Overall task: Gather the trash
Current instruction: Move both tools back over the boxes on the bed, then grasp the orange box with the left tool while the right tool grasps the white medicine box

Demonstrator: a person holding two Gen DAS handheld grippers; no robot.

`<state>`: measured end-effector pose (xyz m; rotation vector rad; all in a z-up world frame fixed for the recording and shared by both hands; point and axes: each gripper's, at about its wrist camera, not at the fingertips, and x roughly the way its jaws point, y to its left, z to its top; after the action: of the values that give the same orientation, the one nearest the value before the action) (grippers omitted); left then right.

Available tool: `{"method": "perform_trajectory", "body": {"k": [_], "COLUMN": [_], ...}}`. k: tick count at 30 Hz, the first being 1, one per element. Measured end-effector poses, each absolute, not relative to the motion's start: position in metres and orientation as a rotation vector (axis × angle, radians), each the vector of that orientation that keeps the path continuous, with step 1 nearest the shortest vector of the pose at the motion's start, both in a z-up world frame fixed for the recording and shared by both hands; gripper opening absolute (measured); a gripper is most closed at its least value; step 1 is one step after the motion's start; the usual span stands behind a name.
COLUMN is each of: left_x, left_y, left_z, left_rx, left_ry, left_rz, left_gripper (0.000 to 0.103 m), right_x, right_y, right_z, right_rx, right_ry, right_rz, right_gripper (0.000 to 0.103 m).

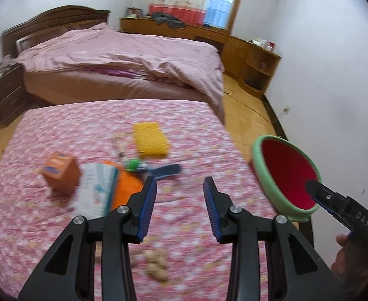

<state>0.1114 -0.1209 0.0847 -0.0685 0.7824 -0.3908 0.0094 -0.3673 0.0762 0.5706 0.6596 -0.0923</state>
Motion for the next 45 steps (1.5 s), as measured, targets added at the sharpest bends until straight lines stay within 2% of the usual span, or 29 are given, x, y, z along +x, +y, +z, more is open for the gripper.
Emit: {"method": "perform_trajectory", "body": {"k": [7, 9, 11, 16, 38, 39, 40, 45], "left_x": [0.129, 0.137, 0.143, 0.16, 0.221, 0.221, 0.221, 0.202], "left_y": [-0.07, -0.054, -0.042, -0.02, -0.001, -0.001, 0.0, 0.015], "left_z": [0.08, 0.077, 0.073, 0.058, 0.003, 0.001, 0.001, 0.009], "left_rx": [-0.055, -0.058, -0.066, -0.06, -0.081, -0.087, -0.096, -0.13], "left_ry": [0.777, 0.778, 0.781, 0.81, 0.919, 0.922, 0.922, 0.879], "left_rz": [-0.288, -0.254, -0.238, -0.198, -0.161, -0.164, -0.173, -0.162], "left_gripper": [0.039, 0.043, 0.054, 0.059, 0.06, 0.058, 0.048, 0.048], "right_x": [0.026, 0.03, 0.035, 0.046, 0.09, 0.092, 0.094, 0.102], "right_y": [-0.333, -0.324, -0.317, -0.3, -0.261, -0.259, -0.257, -0.244], "right_z": [0.072, 0.07, 0.068, 0.059, 0.04, 0.04, 0.04, 0.042], "right_rx": [0.527, 0.516, 0.509, 0.492, 0.431, 0.428, 0.425, 0.401], "right_ry": [0.706, 0.717, 0.732, 0.776, 0.883, 0.885, 0.887, 0.891], "right_rz": [-0.064, -0.059, -0.056, -0.048, -0.027, -0.025, -0.02, 0.011], "right_gripper": [0.062, 0.062, 0.062, 0.062, 0.062, 0.062, 0.062, 0.062]}}
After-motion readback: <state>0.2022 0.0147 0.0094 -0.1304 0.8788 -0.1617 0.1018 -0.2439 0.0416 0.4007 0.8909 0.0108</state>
